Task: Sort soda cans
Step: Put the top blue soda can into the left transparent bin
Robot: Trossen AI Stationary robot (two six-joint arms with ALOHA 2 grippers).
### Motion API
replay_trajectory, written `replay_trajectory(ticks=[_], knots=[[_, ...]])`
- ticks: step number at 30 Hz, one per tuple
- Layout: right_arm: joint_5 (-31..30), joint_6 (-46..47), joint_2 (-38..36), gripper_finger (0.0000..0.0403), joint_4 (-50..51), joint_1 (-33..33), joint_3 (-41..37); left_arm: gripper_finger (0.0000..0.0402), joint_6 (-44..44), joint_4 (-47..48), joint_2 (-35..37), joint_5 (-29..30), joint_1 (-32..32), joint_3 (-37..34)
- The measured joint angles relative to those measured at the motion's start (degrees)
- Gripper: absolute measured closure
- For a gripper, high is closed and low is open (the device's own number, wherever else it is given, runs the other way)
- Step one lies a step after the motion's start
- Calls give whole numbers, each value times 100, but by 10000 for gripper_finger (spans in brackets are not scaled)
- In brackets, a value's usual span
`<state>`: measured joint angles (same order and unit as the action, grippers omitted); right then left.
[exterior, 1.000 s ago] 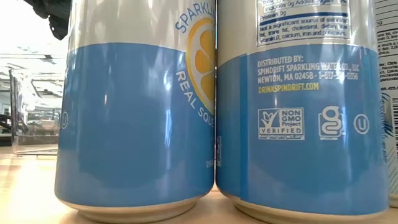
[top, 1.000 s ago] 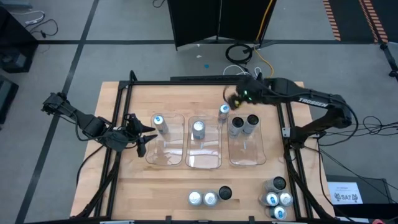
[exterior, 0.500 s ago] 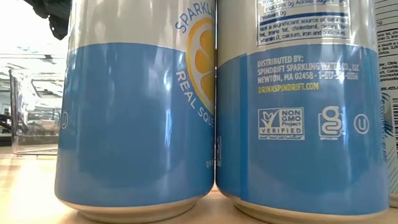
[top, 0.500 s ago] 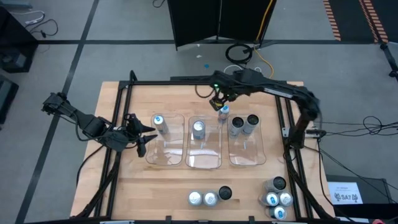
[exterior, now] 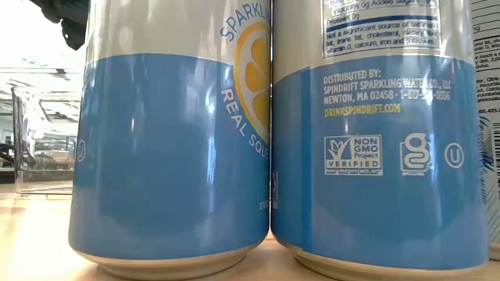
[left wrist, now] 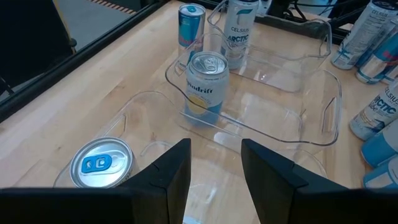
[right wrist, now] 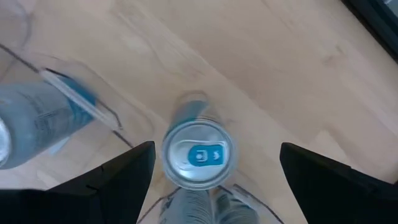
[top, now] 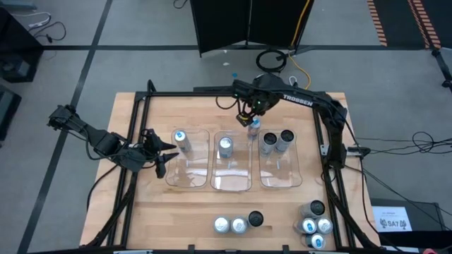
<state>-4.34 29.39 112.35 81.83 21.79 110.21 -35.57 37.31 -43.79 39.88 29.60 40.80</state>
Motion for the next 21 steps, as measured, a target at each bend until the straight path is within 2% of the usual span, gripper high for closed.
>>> replay_trajectory(ticks=[4, 8, 21], knots=[[80, -10, 1, 67, -108, 33, -65, 250, 0, 1, 0, 0, -2, 0], [429, -71, 1, 67, -319, 90, -362, 250, -9, -2, 0, -90, 1, 0], [423, 91, 3, 67, -896, 78, -1208, 250, -7, 1, 0, -103, 1, 0]])
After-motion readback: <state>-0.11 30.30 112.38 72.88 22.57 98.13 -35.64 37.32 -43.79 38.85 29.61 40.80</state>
